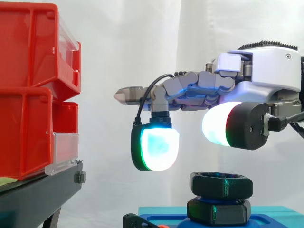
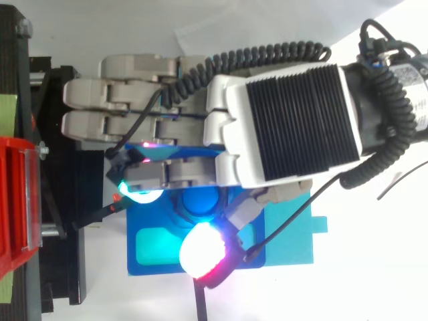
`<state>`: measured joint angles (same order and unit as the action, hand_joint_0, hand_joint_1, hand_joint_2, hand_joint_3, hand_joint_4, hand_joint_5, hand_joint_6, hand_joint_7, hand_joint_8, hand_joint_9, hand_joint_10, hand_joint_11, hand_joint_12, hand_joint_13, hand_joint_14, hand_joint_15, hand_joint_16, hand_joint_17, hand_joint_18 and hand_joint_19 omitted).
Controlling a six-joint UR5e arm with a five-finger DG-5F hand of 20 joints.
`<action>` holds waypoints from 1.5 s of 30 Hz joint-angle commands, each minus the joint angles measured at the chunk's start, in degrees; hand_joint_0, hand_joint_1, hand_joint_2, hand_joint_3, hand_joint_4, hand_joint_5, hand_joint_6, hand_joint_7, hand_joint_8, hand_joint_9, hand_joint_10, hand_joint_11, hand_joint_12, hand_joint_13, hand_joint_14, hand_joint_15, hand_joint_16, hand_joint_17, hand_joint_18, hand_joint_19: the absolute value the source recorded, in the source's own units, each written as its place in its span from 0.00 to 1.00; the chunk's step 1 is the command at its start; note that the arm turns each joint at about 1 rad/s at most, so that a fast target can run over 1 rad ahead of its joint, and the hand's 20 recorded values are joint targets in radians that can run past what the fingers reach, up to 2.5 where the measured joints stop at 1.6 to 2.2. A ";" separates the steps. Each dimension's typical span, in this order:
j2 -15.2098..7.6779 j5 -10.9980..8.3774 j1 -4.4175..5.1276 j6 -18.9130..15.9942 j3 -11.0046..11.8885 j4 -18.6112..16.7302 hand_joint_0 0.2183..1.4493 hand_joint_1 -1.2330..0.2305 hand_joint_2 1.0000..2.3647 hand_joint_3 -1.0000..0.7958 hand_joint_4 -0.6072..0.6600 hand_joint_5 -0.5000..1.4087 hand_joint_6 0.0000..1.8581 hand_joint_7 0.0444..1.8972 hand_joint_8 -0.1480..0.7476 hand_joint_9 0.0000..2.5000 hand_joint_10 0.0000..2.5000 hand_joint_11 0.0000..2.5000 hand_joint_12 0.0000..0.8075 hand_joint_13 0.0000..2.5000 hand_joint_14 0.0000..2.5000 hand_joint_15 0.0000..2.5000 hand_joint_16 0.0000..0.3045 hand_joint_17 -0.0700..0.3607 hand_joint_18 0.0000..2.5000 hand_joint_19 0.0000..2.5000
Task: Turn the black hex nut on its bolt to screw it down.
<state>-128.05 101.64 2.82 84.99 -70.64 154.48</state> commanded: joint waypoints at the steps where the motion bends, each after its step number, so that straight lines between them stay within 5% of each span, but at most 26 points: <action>1: -0.36 -0.65 0.87 0.44 0.06 -1.29 0.21 0.66 0.00 0.28 0.66 0.17 0.33 0.62 0.44 0.00 0.00 0.00 0.43 0.00 0.00 0.00 0.20 0.48 0.00 0.01; 11: -0.36 -2.76 3.33 0.70 0.06 1.52 0.21 0.66 0.00 0.28 0.66 0.17 0.34 0.61 0.44 0.00 0.00 0.00 0.43 0.00 0.00 0.00 0.20 0.48 0.00 0.01; 19: -0.36 -3.03 4.30 0.70 0.06 2.67 0.21 0.66 0.00 0.28 0.67 0.17 0.38 0.57 0.44 0.01 0.00 0.00 0.42 0.00 0.00 0.00 0.20 0.48 0.00 0.01; 45: -0.36 -2.68 3.60 0.70 0.06 4.34 0.21 0.67 0.00 0.28 0.67 0.16 0.42 0.54 0.45 0.01 0.00 0.00 0.42 0.00 0.00 0.00 0.20 0.48 0.00 0.01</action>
<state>-128.43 98.96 6.50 85.69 -70.63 158.81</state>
